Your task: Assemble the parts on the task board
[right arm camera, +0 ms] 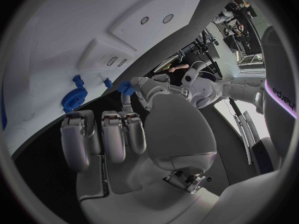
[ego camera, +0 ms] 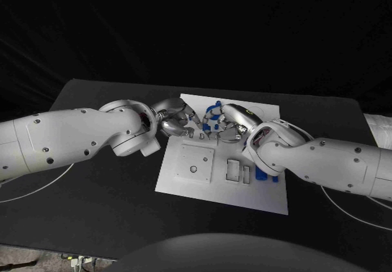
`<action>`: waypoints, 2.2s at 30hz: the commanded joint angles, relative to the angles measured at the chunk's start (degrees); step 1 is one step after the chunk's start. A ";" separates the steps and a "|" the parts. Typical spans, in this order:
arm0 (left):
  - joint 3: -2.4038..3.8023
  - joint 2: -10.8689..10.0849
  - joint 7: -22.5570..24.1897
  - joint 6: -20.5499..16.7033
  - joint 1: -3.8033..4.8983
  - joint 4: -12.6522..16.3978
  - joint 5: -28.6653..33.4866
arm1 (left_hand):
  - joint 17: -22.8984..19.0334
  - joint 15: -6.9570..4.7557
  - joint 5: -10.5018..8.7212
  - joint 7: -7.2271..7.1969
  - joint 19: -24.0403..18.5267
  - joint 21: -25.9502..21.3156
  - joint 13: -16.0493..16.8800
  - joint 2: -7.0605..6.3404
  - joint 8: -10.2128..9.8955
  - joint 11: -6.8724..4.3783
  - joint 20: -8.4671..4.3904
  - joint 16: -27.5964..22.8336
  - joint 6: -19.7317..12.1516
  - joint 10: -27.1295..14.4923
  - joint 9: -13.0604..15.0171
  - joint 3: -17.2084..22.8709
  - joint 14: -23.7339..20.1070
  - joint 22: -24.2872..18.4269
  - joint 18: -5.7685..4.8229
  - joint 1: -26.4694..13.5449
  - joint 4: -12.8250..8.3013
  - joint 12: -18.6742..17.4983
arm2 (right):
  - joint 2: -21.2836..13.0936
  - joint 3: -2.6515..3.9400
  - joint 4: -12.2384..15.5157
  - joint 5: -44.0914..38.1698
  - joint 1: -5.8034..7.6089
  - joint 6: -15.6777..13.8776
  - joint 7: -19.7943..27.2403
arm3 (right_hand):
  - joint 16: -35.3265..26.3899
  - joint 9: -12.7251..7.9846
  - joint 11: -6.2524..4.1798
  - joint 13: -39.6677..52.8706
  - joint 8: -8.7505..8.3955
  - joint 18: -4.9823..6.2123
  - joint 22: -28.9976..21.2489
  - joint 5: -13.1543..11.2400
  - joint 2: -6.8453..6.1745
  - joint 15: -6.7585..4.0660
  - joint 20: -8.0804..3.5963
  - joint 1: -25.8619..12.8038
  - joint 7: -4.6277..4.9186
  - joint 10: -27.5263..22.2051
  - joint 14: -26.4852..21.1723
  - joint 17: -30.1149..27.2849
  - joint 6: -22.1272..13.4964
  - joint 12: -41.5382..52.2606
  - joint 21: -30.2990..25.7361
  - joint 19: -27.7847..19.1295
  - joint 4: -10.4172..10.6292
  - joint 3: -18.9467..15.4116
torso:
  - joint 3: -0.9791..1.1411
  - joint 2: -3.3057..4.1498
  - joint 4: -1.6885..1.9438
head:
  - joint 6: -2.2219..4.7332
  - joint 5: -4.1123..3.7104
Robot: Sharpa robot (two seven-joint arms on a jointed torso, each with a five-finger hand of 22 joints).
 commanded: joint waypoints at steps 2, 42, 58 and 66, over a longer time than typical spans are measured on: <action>0.03 -0.20 -0.93 -0.66 -0.01 0.04 -0.22 | 15.09 -0.34 0.03 -0.49 1.94 0.24 15.06 -0.50 1.01 -0.79 -0.21 0.14 1.87 5.96 0.37 -0.73 6.02 13.16 -0.30 -0.20 -0.04 0.17 | 0.00 0.01 -0.01 -0.35 -0.03 -0.45 0.59 | 0.20 9.17 0.28 15.07 0.42 0.00 13.99 -0.23 0.36 0.26 0.08 0.00 0.12 5.96 6.17 15.09 0.29 0.22 -0.27 3.84 -0.01 0.27 | 0.00 0.01 -0.03 | 0.01 -0.01; 0.08 1.40 -3.54 0.93 -0.75 -0.92 -2.49 | 15.09 -0.05 0.33 0.57 0.99 -0.74 15.06 -1.31 -5.11 -0.29 -0.04 0.14 -4.43 5.96 -3.19 0.53 6.02 12.74 0.01 -0.82 -1.10 0.17 | 0.17 0.01 0.10 0.00 -0.03 -1.13 0.86 | 0.20 9.30 0.31 15.07 0.34 -0.02 14.02 -0.36 0.35 0.28 0.10 -0.03 0.14 5.96 6.17 15.09 0.26 0.22 -0.20 3.89 -0.05 0.32 | -0.01 0.00 0.01 | 0.01 -0.12; 0.09 1.42 -2.14 -0.39 -0.75 -0.74 -1.86 | 15.09 -0.12 0.39 0.53 1.04 -0.70 15.06 -1.20 -5.97 -0.54 -0.06 0.14 -4.07 5.96 -3.79 0.75 6.02 12.76 0.00 -0.68 -1.45 0.17 | 0.10 0.01 -0.09 -0.18 -0.03 0.69 0.04 | 0.20 9.44 0.31 15.07 0.28 -0.01 14.02 -0.69 0.39 0.30 0.12 0.04 0.15 5.96 6.17 15.09 0.25 0.22 -0.22 3.88 -0.15 0.41 | -0.06 0.00 -0.01 | 0.01 0.02; 0.10 1.43 -1.64 -0.74 -0.75 -0.63 -1.56 | 15.09 -0.48 0.38 0.23 1.08 -0.65 15.06 -1.10 -6.41 -0.91 -0.34 0.14 -3.74 5.96 -4.12 0.77 6.02 12.78 0.00 -0.72 -1.49 0.17 | 0.12 0.01 -0.11 -0.32 -0.03 0.97 -0.08 | 0.20 9.44 0.31 15.07 0.28 -0.01 14.02 -0.69 0.39 0.30 0.12 0.04 0.15 5.96 6.17 15.09 0.25 0.22 -0.22 3.88 -0.15 0.41 | -0.02 0.02 0.05 | 0.01 0.14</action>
